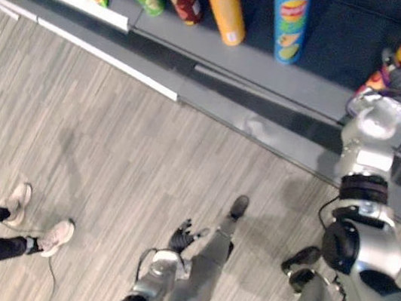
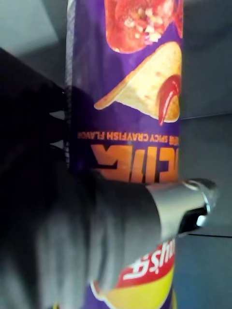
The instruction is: Put the gum and the chips on the shelf.
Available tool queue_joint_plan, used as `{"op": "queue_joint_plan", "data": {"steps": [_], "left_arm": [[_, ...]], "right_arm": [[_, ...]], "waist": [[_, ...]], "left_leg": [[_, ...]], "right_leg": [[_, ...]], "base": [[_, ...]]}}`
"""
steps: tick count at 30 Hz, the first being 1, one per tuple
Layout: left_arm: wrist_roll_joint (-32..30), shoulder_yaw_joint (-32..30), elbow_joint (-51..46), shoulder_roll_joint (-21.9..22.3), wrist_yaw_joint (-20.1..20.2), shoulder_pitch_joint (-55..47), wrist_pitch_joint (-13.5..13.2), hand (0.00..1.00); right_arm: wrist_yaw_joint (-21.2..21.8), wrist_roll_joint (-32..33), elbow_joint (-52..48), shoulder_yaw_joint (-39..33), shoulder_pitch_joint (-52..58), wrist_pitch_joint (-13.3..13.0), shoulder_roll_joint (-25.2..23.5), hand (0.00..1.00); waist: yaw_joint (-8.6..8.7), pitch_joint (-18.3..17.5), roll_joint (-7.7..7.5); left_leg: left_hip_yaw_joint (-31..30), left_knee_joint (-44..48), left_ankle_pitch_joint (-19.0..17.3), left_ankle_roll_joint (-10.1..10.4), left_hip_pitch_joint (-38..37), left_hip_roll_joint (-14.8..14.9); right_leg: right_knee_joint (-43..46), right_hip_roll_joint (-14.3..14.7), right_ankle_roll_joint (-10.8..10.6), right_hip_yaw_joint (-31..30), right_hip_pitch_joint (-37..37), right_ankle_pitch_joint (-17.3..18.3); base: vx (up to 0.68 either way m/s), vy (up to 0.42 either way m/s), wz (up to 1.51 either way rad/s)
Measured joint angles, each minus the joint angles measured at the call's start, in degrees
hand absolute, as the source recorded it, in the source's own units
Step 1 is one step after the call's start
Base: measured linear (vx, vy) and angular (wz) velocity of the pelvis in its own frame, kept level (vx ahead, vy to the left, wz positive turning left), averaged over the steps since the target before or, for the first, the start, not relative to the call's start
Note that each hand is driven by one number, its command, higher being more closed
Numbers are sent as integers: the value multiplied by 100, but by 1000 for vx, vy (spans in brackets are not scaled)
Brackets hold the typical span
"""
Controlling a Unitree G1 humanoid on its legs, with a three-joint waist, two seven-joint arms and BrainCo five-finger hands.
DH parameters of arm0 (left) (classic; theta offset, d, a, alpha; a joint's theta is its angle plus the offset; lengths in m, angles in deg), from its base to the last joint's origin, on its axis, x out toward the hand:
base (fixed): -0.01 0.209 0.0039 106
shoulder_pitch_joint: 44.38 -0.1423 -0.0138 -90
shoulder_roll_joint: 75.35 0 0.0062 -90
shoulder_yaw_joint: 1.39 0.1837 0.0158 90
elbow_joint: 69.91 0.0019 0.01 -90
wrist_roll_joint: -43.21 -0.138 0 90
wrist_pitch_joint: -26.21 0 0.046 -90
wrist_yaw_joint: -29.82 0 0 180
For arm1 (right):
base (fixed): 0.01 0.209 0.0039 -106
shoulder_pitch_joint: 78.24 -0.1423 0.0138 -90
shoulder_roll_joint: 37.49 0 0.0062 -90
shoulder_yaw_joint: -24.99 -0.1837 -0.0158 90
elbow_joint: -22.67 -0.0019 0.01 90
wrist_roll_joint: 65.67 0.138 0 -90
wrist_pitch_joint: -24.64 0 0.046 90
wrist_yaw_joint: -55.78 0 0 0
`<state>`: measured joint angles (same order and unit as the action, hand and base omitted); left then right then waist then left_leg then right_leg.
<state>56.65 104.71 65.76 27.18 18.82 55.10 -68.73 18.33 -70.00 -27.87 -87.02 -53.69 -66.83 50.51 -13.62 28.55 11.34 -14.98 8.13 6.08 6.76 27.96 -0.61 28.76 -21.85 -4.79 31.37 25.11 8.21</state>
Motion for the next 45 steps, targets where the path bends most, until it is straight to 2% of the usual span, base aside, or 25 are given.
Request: {"op": "queue_joint_plan", "data": {"steps": [3,8,10,15,18,22,39,40,42,45], "left_arm": [[127,52,-51,13,6,20,-3,0],[211,130,-86,14,16,32,4,0],[210,211,-145,55,29,48,2,0],[211,274,-283,109,68,47,1,0],[212,283,-289,117,106,47,2,0],[213,421,-289,167,123,47,6,0],[222,385,-282,325,122,72,2,0],[222,382,-279,325,124,74,2,0],[222,382,-271,327,126,79,2,0],[222,382,-271,328,133,80,3,0]], "right_arm": [[-63,-1,14,2,-94,0,181,100],[-99,-3,204,1,-323,17,467,100],[-97,-3,244,3,-344,14,653,100],[-98,-1,527,7,-515,7,870,100],[-99,0,556,8,-531,-4,891,100],[-105,5,582,9,-534,-42,927,100],[-91,2,521,44,-334,-325,753,100],[-83,2,486,84,-268,-405,745,0],[-65,5,438,137,-194,-403,730,0],[-19,49,670,92,-22,-219,599,0]], "waist": [[-79,-15,23],[-89,-23,35],[-93,-67,99],[-137,-87,128],[-153,-96,141],[-209,-175,253],[-210,-188,271],[-209,-188,271],[-204,-188,271],[-200,-188,270]], "left_leg": [[-17,30,1,-1,107,-26],[-87,122,5,2,236,-80],[-143,178,3,3,335,-100],[-133,232,-10,9,397,-101],[-99,237,-16,12,405,-90],[-64,387,-106,6,486,-80],[26,449,-180,-50,482,-94],[36,449,-178,-46,482,-94],[43,451,-172,-37,482,-94],[56,452,-172,-36,483,-98]], "right_leg": [[47,-33,-2,9,96,20],[102,-77,-7,54,166,42],[108,-89,-6,120,204,44],[150,-102,19,96,281,61],[169,-104,28,40,335,67],[185,-98,28,6,379,67],[259,-131,5,-69,416,110],[265,-129,6,-77,423,112],[277,-127,5,-82,426,112],[319,-129,2,-114,446,119]], "base": [[9,-33,4],[20,-37,8],[10,-30,11],[-14,-48,-1],[-12,-49,-7],[4,-32,-5],[18,-33,-1],[26,-45,-2],[24,-41,-2],[22,-38,-2]]}}
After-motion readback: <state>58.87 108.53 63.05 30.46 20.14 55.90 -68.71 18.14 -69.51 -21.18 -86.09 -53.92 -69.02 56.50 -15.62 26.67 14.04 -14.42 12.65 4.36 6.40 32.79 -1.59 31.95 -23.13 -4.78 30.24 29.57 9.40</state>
